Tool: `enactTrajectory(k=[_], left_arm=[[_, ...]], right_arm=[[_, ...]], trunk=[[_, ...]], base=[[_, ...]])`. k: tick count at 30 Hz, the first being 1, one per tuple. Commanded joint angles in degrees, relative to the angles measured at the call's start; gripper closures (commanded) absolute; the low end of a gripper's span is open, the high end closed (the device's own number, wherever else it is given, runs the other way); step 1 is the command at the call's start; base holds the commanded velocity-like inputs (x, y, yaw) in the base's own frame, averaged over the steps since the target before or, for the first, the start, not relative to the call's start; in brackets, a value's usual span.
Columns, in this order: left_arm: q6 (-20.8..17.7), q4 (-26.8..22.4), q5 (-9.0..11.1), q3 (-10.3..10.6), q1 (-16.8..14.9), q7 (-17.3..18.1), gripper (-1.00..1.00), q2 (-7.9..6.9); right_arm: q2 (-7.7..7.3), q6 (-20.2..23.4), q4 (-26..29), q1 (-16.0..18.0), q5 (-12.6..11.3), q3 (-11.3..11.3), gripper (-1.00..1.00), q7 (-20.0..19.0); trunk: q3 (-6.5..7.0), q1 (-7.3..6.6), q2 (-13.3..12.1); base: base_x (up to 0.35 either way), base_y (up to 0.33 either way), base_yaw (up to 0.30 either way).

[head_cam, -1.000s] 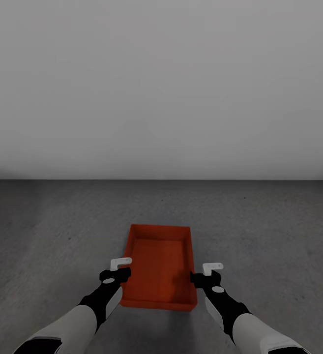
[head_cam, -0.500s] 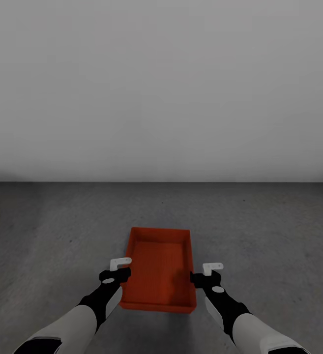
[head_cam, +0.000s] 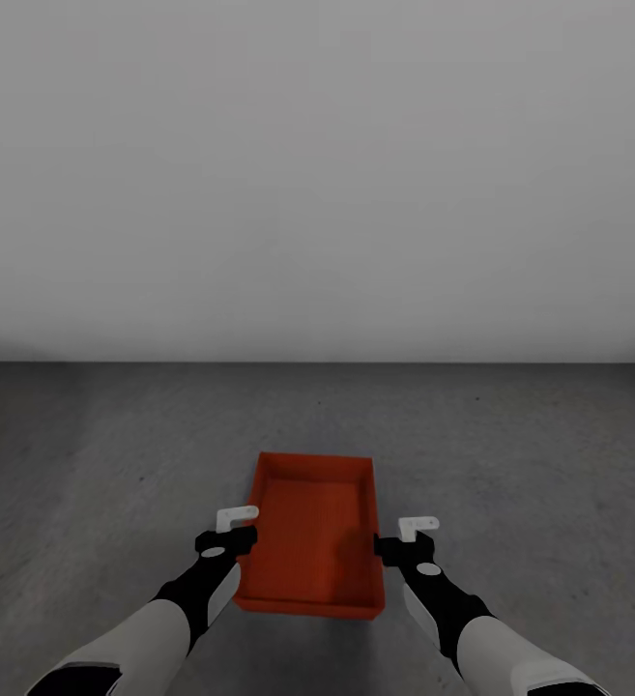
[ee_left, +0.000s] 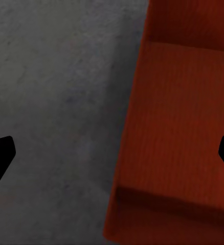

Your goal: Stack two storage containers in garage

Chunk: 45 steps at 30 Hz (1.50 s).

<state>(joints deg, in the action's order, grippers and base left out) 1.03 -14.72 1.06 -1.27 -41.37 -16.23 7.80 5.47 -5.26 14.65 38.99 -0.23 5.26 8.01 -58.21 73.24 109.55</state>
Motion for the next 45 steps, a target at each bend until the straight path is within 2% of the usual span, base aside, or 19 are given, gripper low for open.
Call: enactTrajectory(k=[1, 45], left_arm=[[0.1, 0.0, 0.1, -0.1, 0.0, -0.1, -1.00, 0.03], [0.1, 0.0, 0.1, -0.1, 0.0, -0.1, -1.00, 0.03]], right_arm=[[-0.02, -0.1, -0.1, 0.0, 0.0, 0.5, -1.00, 0.4], [-0.02, 0.0, -0.1, 0.0, 0.0, 0.5, -1.00, 0.3]], trunk=[[0.15, -0.23, -0.4], [8.05, -9.90, -18.0]], base=[[0.000, 0.000, 0.000], [0.000, 0.000, 0.000]])
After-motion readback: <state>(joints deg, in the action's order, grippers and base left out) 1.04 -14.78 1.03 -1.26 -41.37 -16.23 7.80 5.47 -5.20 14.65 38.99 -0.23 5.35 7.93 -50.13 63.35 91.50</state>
